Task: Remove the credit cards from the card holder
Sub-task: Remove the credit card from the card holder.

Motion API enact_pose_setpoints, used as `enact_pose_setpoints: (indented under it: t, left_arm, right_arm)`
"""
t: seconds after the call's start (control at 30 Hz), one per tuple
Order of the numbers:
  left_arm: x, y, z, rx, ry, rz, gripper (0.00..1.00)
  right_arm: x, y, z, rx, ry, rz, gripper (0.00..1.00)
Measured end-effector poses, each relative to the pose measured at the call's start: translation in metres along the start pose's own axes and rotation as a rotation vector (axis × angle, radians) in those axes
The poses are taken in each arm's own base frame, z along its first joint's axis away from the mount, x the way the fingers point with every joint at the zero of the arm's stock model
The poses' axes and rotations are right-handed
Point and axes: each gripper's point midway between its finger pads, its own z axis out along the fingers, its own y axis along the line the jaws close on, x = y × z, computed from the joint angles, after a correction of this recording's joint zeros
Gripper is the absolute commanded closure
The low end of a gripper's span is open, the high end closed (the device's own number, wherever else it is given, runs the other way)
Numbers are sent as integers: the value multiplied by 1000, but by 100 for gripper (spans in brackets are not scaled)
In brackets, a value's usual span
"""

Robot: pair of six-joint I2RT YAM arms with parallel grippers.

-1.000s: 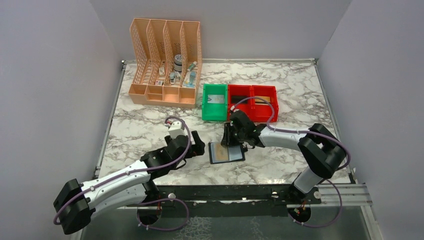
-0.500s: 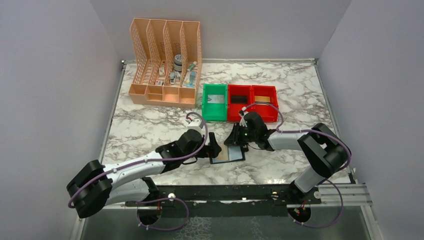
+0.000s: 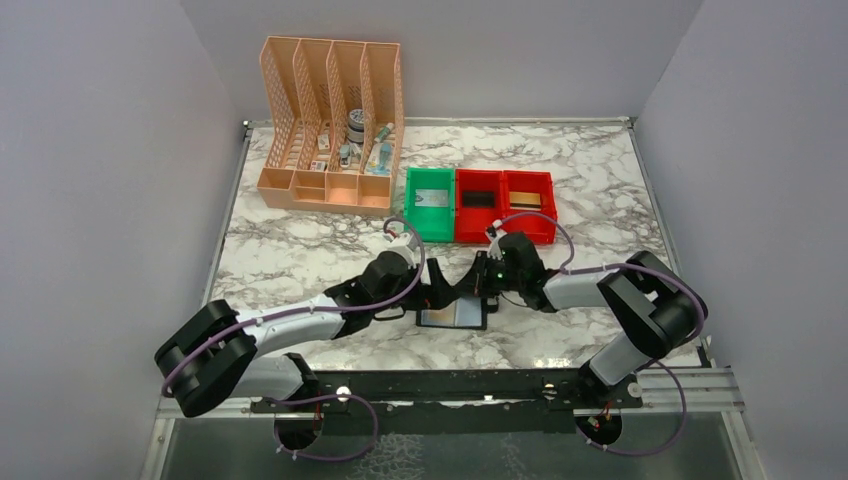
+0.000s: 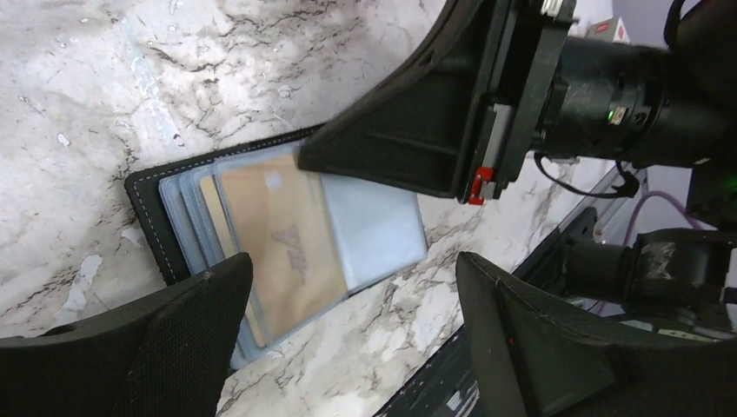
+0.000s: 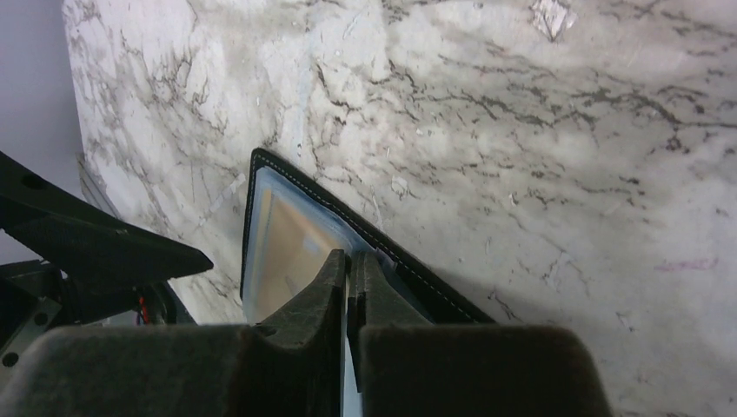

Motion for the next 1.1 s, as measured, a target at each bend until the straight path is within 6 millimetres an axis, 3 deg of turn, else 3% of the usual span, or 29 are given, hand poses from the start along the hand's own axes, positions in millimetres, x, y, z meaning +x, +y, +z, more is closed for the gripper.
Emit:
enact_pose_setpoints:
  t: [0.47, 0.77, 1.1]
  left_arm:
    - [-6, -2, -11, 39, -54, -52, 13]
    - [4, 7, -5, 12, -13, -55, 15]
    - [16, -1, 4, 64, 55, -53, 20]
  right_arm:
    - [16, 3, -13, -43, 63, 26, 99]
    - [16, -11, -21, -140, 77, 98, 99]
    - [18, -14, -29, -235, 77, 92, 99]
